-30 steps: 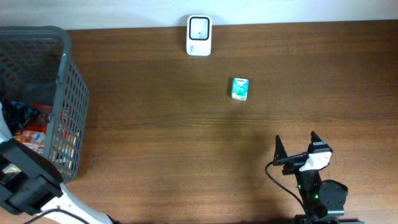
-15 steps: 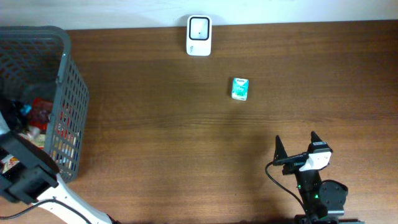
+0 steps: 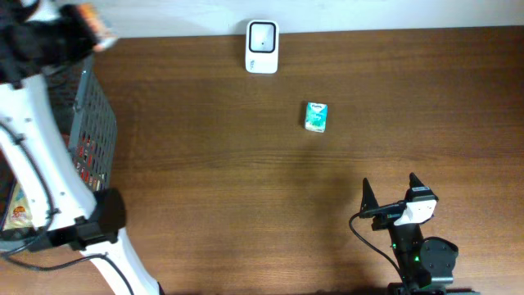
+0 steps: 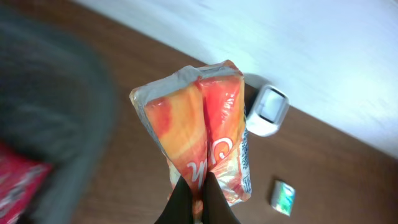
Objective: Scan the item barcode
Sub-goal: 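Place the orange pack beside the green pack on the table, then grasp the red snack bag in the basket with the left gripper, then carry the red bag out and drop it on the table centre, then grasp the cream wipes package in the basket with the left gripper, then place the wipes package beside the tissue packs and lift the left arm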
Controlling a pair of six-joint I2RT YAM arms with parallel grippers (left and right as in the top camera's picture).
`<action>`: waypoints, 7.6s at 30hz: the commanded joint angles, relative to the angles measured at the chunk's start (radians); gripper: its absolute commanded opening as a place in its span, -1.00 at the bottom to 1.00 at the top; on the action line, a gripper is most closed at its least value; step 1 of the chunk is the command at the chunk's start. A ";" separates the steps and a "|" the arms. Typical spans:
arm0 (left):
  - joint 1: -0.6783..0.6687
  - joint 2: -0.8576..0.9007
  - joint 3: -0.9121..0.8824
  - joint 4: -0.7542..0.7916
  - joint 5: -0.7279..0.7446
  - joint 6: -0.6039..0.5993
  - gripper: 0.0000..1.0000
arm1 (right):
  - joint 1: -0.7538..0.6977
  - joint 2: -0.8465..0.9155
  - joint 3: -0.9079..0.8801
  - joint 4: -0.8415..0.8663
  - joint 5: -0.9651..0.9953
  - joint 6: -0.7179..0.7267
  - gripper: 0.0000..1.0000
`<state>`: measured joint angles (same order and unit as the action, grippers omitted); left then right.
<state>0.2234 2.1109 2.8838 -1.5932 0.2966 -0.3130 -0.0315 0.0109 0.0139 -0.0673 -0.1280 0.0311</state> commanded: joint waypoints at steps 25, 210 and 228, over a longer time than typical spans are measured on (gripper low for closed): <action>-0.780 0.705 -0.003 0.169 -0.191 -0.034 -0.35 | 0.006 -0.008 -0.008 -0.002 0.002 0.010 0.97; -0.893 -0.059 -1.181 0.855 -0.398 0.143 0.50 | 0.006 -0.008 -0.008 -0.002 0.002 0.010 0.97; -0.456 -0.271 -0.950 0.481 -0.380 0.143 0.98 | 0.006 -0.008 -0.008 -0.002 0.002 0.010 0.97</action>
<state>-0.2287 1.8381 1.9419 -1.1095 -0.1009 -0.1757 -0.0315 0.0101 0.0139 -0.0673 -0.1280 0.0303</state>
